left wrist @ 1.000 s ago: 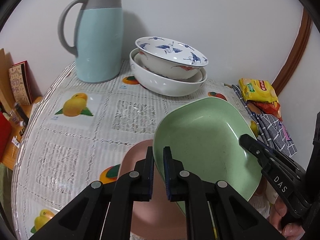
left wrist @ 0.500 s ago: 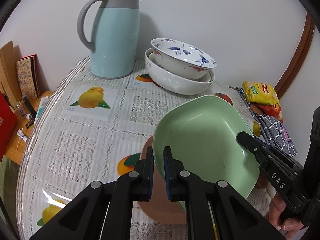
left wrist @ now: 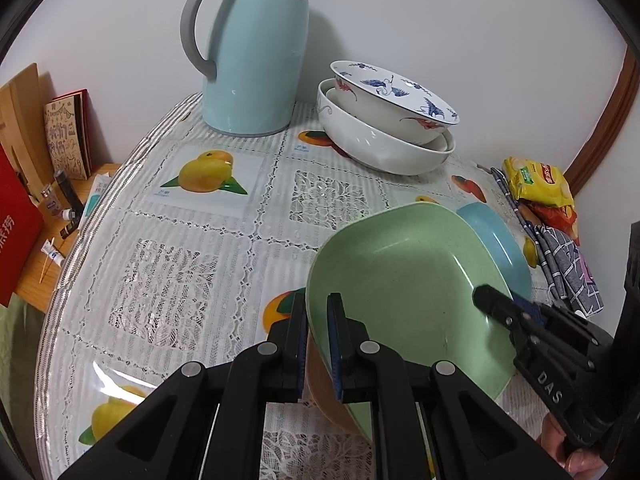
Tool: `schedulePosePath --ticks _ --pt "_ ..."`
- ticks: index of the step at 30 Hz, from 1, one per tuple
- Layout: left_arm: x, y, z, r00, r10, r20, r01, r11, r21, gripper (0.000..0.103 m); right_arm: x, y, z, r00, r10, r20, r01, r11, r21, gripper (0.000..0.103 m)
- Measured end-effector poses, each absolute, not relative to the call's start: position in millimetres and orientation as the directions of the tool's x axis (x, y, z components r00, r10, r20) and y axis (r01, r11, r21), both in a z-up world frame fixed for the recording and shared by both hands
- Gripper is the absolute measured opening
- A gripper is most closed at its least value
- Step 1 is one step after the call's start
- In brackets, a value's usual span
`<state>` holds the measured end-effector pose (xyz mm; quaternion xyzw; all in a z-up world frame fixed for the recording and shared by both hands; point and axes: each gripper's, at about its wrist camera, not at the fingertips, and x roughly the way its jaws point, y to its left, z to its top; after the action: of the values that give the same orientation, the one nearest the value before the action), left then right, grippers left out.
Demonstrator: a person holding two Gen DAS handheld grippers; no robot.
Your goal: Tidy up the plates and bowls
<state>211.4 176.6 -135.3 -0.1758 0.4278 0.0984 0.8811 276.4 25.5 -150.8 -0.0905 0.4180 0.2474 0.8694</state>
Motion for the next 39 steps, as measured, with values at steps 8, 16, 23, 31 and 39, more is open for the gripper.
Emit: schedulePosePath --ticks 8,16,23,31,39 --pt "227 178 -137 0.599 0.027 -0.800 -0.313 0.928 -0.203 0.010 274 26 -156 0.504 0.345 -0.792 -0.505 0.862 0.054 0.009" --pt "233 184 -140 0.607 0.026 -0.794 -0.303 0.932 -0.200 0.010 265 28 -159 0.476 0.348 -0.808 -0.521 0.851 0.059 0.009" --pt "238 186 -148 0.608 -0.011 -0.794 -0.288 0.929 -0.233 0.010 259 26 -163 0.467 0.335 -0.818 -0.539 0.842 0.037 0.013" --pt "239 186 -147 0.625 -0.014 -0.781 -0.278 0.930 -0.239 0.010 253 28 -163 0.438 0.345 -0.830 -0.589 0.808 0.024 0.018" --pt "243 181 -152 0.606 -0.046 -0.794 -0.258 0.933 -0.251 0.018 239 25 -162 0.411 0.382 -0.828 -0.643 0.765 0.035 0.027"
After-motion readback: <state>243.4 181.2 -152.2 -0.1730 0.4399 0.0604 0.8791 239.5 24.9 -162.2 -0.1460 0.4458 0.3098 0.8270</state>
